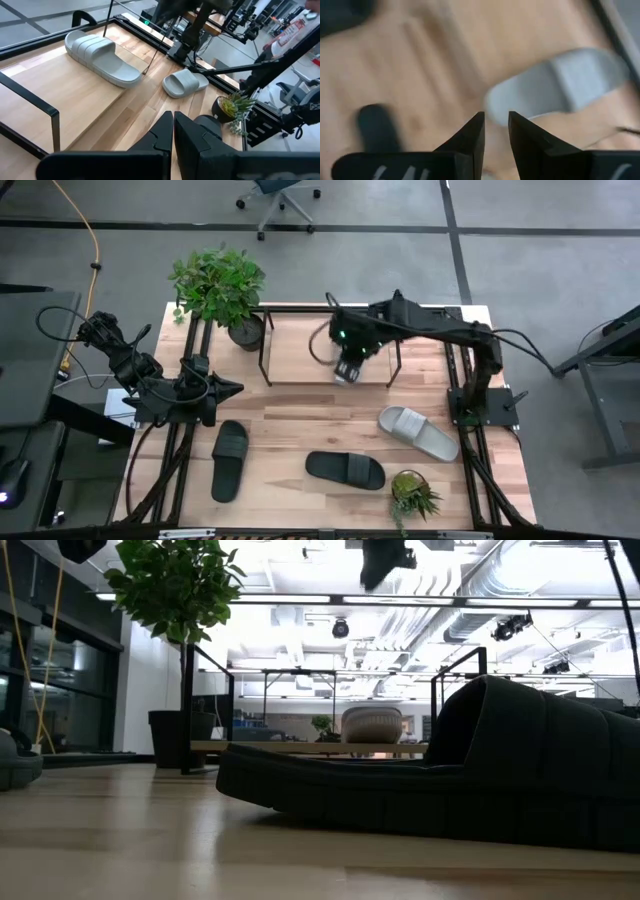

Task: Pick and place slides into the shelf
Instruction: Put the gray slipper on the shelf

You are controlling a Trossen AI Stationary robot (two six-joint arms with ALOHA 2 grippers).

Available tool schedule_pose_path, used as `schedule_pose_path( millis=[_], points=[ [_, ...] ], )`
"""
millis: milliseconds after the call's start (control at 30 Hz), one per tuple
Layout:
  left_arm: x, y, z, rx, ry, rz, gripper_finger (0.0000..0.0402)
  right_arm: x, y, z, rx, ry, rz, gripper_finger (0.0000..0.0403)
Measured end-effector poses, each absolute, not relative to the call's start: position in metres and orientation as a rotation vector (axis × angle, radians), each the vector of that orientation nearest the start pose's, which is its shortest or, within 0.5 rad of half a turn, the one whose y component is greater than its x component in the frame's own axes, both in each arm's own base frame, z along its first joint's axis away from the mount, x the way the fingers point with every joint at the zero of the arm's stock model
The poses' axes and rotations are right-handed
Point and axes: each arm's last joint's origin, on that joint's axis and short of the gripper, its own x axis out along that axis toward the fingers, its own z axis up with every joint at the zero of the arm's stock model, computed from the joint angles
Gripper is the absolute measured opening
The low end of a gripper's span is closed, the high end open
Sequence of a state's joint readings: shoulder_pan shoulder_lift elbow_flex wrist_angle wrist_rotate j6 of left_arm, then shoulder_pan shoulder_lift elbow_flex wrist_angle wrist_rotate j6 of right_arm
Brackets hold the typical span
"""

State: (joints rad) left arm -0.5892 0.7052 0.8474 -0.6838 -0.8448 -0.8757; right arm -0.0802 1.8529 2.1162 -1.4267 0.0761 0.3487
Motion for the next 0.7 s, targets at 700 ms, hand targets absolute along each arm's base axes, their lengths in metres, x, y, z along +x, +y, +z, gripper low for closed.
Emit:
schedule_pose_path(
  millis=[700],
  points=[
    [0.12, -0.055, 0.323, -0.604, 0.283, 0.377, 0.0005, 0.302, 0.123, 0.338, 0.215, 1.332, -0.081, 0.0078]
  ],
)
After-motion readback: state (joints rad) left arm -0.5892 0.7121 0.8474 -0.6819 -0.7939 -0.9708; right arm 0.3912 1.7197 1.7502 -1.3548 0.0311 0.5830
